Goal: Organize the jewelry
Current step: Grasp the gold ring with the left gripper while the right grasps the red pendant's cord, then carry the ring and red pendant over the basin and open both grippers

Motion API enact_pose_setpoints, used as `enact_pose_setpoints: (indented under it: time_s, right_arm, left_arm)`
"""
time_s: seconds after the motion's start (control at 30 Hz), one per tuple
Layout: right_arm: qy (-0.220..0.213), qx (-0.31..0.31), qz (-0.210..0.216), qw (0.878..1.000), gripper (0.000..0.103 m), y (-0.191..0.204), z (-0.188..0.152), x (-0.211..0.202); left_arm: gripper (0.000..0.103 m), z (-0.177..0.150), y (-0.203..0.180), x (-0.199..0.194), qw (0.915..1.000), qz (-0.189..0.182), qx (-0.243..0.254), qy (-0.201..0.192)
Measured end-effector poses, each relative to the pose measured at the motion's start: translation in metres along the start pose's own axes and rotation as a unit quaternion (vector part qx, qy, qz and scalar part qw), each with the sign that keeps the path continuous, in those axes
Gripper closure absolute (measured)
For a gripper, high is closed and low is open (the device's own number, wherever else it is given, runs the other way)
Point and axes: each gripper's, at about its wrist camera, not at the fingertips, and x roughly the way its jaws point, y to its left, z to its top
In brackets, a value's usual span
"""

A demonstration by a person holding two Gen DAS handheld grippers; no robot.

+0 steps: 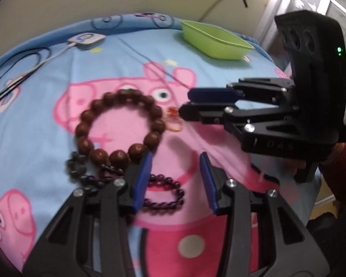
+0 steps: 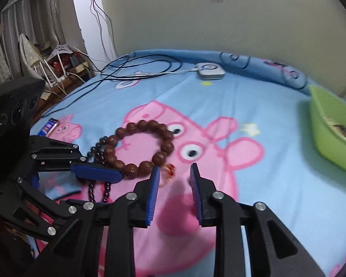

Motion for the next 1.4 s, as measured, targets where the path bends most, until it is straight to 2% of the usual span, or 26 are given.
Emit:
enact_pose_setpoints:
  time_s: [0.1,0.23,0.43,0.53,0.67,0.7,0.73,0.8,0.87,0.9,0.97,1.17,1.27,1.4]
  right_arm:
    - [0.016,0.012,0.036,0.999,0.096,0.005,0.003,0.009]
    - [0.047,0.02,0.08,0.995,0.096,0.004,-0.003,0.01]
    - [-0.023,0.055,0.038,0.997,0.096,-0.023,-0.017,-0.043]
    - [-0.023,0.057,0.009,0.998,0.096,-0.033,-0.022,-0.047]
    - [-0.011,0.056,0.01,0.998,0.096,-0.036,-0.02,-0.035]
    - [-0.009,0.051,0.006,0.999,0.096,-0.035,-0.02,-0.031]
    - [-0.006,0.044,-0.002,0.999,0.096,-0.033,-0.019,-0.027]
    - [0.011,0.039,-0.005,0.999,0.096,-0.034,-0.019,-0.019]
    - [0.022,0.04,0.002,0.999,0.096,-0.034,-0.019,-0.013]
    - [0.023,0.037,0.004,0.999,0.1,-0.033,-0.019,-0.013]
    - [0.027,0.018,-0.01,0.999,0.103,-0.031,-0.022,-0.014]
    - [-0.024,0.055,-0.015,0.998,0.103,-0.047,-0.033,-0.051]
    - [-0.051,0.084,-0.018,0.995,0.103,-0.068,-0.035,-0.071]
    - [-0.093,0.132,-0.038,0.986,0.103,-0.105,-0.031,-0.098]
  left_arm:
    - [0.062,0.005,0.015,0.0,0.9995,0.021,-0.022,-0.001]
    - [0.062,0.01,0.017,-0.004,0.9996,0.021,-0.021,-0.004]
    - [0.062,0.017,-0.015,-0.006,0.9991,0.005,0.037,-0.021]
    - [0.062,0.025,-0.019,0.006,0.9987,0.018,0.046,-0.015]
    - [0.062,0.031,-0.013,0.026,0.9991,0.02,0.036,0.008]
    - [0.063,0.032,-0.013,0.028,0.9991,0.023,0.036,0.007]
    - [0.076,0.033,-0.014,0.029,0.9988,0.026,0.04,0.004]
    - [0.094,0.034,-0.015,0.033,0.9988,0.023,0.042,0.013]
    - [0.097,0.033,-0.016,0.034,0.999,0.019,0.04,0.012]
    - [0.098,0.033,-0.018,0.034,0.9989,0.017,0.042,0.012]
    - [0.098,0.032,-0.021,0.033,0.9989,0.01,0.044,0.014]
    - [0.098,0.045,-0.035,0.028,0.9989,-0.024,0.039,0.009]
    - [0.098,0.066,-0.047,0.029,0.9979,-0.049,0.043,0.003]
    - [0.098,0.112,-0.073,0.04,0.9949,-0.078,0.063,-0.007]
